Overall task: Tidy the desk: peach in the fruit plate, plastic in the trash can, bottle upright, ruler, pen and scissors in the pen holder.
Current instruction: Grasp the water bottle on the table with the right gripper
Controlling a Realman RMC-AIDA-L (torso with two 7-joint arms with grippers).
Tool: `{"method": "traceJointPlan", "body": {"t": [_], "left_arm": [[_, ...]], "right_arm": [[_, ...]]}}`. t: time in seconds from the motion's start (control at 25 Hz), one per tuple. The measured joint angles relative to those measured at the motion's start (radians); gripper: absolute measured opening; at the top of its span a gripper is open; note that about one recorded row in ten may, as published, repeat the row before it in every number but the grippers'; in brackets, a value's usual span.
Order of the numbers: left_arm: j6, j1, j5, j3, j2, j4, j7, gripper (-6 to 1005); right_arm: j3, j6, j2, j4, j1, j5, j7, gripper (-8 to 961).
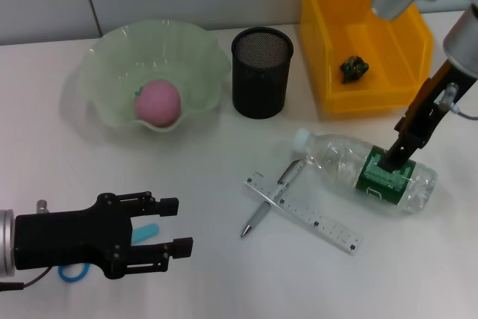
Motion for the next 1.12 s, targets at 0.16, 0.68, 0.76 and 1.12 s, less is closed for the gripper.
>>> {"method": "traceJointPlan", "body": {"t": [0.16, 0.68, 0.76, 1.12], "left_arm": [[0.001, -0.002, 0.0, 0.0, -0.001, 0.0, -0.005, 719], [-0.004, -0.005, -0.001, -0.002, -0.001, 0.0, -0.008, 719], [-0.004, -0.006, -0.001, -0.002, -0.001, 0.0, -0.008, 719], [-0.003, -0.006, -0.002, -0.011, -0.001, 0.0, -0.006, 718]], "right_arm": [[-0.013, 0.049, 0.034, 0.026, -0.001, -0.067, -0.016, 777], [-0.041, 0.139, 0.046, 0.108, 0.004, -0.075, -0.046, 779], [-0.041, 0.154, 0.048, 0.132, 0.007, -0.074, -0.053, 779], [-0.042, 0.183, 0.053, 0.187, 0.022, -0.072, -0.061, 780]]}}
